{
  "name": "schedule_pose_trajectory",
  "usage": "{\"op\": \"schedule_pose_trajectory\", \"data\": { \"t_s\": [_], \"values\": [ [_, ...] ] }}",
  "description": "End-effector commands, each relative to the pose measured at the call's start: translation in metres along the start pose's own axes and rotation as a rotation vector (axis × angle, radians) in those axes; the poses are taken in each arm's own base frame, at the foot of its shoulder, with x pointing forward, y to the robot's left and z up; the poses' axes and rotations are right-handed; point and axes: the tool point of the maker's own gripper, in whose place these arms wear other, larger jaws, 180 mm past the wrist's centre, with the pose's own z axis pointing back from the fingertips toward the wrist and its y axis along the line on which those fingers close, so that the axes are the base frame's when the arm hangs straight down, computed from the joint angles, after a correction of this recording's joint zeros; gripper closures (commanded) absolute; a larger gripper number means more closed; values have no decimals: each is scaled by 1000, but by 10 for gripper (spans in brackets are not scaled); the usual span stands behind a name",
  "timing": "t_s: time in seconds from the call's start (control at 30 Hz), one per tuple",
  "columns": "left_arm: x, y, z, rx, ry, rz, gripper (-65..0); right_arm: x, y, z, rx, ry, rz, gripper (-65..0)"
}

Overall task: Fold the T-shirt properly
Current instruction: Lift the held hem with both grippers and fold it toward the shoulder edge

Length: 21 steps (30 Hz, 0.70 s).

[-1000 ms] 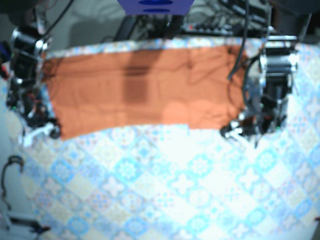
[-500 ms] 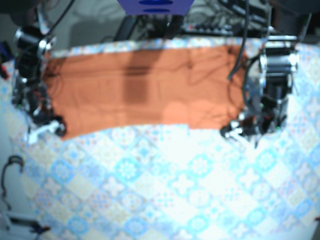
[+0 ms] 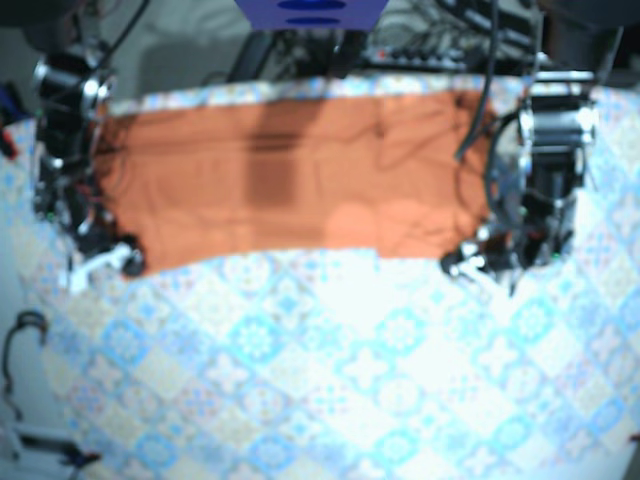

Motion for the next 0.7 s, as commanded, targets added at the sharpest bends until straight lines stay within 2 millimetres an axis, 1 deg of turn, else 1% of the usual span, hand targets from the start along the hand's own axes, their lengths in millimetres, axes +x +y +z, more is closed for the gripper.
{"op": "schedule_pose_trajectory", "data": {
  "t_s": [0.0, 0.13, 0.17, 0.2, 0.33, 0.43, 0.5, 0.57, 0.67],
  "values": [
    [19, -1, 7, 7, -35, -21, 0, 16, 1, 2, 6, -23, 19, -309],
    [19, -1, 7, 7, -35, -21, 0, 16, 2, 2, 6, -21, 22, -305],
    [19, -1, 7, 7, -35, -21, 0, 16, 2, 2, 6, -21, 22, -294],
    [19, -1, 7, 7, -35, -21, 0, 16, 2, 2, 6, -20, 23, -276],
    [19, -1, 7, 6, -34, -22, 0, 19, 2, 2, 7, -40, 25, -142],
    [19, -1, 7, 6, -34, -22, 0, 14, 7, -1, 13, -16, 54, -64],
    [19, -1, 7, 6, -34, -22, 0, 8, 11, -4, 21, 9, 84, -33],
    [19, -1, 7, 6, -34, -22, 0, 6, 15, -7, 28, 12, 106, -15],
    [27, -7, 9, -1, -53, -52, 0, 5, 17, -8, 32, 17, 117, -2]
  ]
}}
